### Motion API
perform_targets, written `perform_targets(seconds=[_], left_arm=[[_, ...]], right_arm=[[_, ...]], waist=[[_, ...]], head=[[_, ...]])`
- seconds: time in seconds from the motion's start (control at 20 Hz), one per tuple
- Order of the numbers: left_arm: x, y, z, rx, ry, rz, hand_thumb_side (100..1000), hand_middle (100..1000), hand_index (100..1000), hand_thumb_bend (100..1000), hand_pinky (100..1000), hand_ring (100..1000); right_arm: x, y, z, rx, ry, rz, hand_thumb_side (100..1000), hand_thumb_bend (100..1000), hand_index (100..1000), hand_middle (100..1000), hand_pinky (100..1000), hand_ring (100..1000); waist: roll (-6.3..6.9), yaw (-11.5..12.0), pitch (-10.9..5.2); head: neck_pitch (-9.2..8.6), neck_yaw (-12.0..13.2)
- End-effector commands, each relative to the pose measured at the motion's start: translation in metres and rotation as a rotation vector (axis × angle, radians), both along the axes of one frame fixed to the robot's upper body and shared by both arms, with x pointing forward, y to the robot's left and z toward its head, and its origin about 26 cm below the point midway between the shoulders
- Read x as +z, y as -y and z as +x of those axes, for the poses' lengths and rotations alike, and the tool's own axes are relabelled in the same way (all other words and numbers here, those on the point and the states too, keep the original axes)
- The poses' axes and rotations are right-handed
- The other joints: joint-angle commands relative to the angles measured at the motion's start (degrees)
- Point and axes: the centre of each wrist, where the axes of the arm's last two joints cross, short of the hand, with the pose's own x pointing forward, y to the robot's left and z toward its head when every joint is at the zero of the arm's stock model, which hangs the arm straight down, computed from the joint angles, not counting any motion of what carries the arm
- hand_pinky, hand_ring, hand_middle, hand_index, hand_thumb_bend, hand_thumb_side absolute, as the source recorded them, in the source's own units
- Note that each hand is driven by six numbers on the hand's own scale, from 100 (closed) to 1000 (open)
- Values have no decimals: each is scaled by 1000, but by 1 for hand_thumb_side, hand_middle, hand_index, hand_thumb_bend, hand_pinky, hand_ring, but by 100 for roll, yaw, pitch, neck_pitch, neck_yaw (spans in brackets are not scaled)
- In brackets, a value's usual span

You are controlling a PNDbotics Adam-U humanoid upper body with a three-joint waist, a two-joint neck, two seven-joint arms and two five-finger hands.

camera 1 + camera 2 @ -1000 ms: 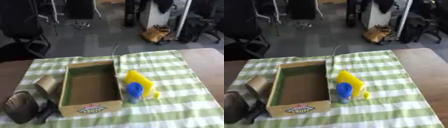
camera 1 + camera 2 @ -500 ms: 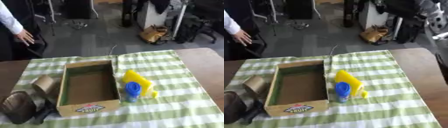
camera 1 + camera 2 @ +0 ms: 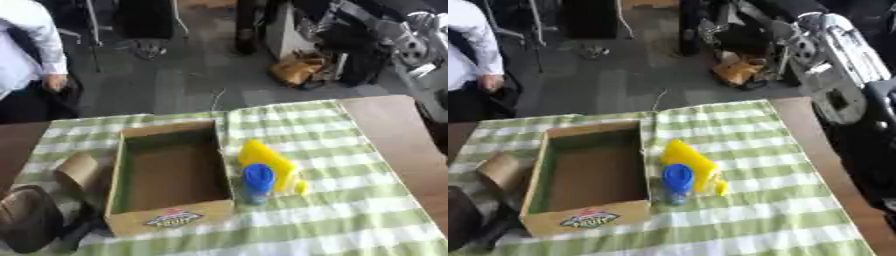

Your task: Pick up objects on the table and place them in the box.

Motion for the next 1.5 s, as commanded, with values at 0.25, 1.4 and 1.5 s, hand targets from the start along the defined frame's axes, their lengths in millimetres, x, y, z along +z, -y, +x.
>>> perform_targets(seconds=[0.25,1.4,1.5], left_arm=[[11,4,-1,-29,37,14,1000,911,900,100,863,914],[10,6,0,-42,31,5,1000,906,888,100,864,914],[9,5,0,-40,28,6,1000,904,886,100,864,915]], right_arm=[[-11,-12,36,-49,-59,-51,1000,100,918,897,843,897],[-118,29,91,-264,-357,-79,1000,100,983,932,901,969],[-119,29,90,-263,-390,-76,1000,100,981,931,902,969]], waist=[[-10,71,-81],[46,163,-32],[38,150,-31]], head=[[-120,-162],[-107,-99],[-79,-67]])
